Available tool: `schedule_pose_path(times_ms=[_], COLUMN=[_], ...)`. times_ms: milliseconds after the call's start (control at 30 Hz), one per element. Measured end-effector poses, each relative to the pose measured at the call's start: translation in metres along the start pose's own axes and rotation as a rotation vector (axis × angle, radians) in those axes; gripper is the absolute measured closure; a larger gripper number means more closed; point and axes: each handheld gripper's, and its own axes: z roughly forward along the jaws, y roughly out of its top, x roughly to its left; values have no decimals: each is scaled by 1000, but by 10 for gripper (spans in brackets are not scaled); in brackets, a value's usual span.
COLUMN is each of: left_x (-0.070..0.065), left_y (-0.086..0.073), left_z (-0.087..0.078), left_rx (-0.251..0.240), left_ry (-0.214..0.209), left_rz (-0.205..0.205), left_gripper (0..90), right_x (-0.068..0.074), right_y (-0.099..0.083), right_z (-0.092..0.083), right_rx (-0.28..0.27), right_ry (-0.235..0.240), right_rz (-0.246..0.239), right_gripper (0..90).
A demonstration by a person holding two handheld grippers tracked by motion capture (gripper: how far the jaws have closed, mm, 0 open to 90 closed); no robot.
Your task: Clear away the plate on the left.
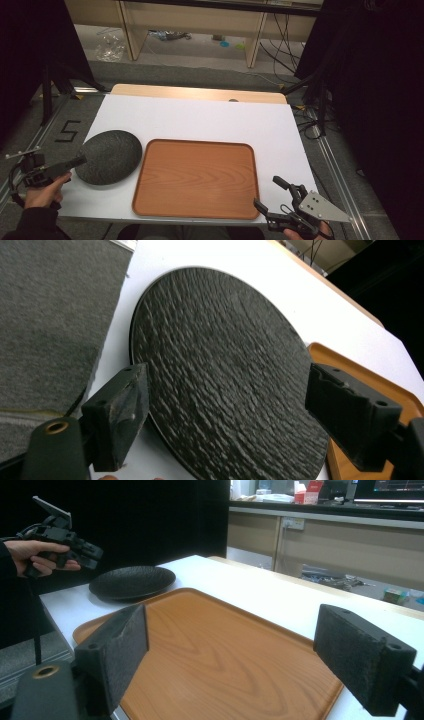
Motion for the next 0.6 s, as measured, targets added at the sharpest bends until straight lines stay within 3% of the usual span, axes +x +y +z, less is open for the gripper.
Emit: schedule_pose_path(times_ms=[233, 600], left_x=[4, 10], left_y=[-3, -5], left_z=[4, 8], left_rx=[43, 61], left_ry=[13, 18], left_rz=[-31, -59], left_gripper=[183, 189], right_x=[0, 0], right_y=[0, 0], right_z=[1, 1], right_rx=[-15, -17], right_ry=[-2, -2], right_rz=[-2, -4], right_gripper=[157, 157])
